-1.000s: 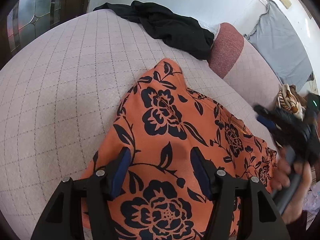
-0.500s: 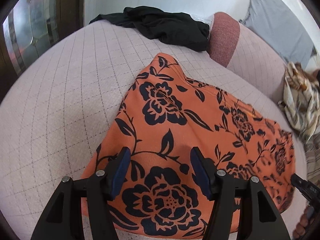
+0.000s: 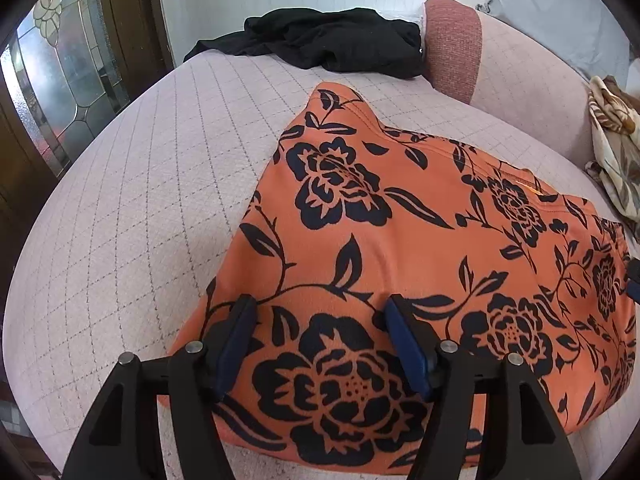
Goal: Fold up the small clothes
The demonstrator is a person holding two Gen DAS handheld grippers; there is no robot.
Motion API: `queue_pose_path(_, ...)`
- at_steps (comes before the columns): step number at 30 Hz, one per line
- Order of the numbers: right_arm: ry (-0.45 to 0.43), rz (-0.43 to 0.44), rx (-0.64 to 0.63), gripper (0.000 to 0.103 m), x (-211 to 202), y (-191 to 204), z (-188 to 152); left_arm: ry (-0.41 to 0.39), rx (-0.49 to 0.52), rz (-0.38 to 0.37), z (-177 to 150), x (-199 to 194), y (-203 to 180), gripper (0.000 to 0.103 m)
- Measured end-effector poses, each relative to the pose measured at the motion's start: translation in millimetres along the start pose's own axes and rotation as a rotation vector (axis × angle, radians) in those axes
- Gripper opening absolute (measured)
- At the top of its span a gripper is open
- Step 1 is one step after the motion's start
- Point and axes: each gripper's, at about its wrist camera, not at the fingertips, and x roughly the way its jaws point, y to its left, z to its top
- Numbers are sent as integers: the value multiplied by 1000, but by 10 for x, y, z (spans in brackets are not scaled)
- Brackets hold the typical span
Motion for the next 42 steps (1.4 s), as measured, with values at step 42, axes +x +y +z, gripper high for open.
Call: queue_pose_path(42,27,-255,263,32,702,-884,956,-25,5,56,72,137,-101,81)
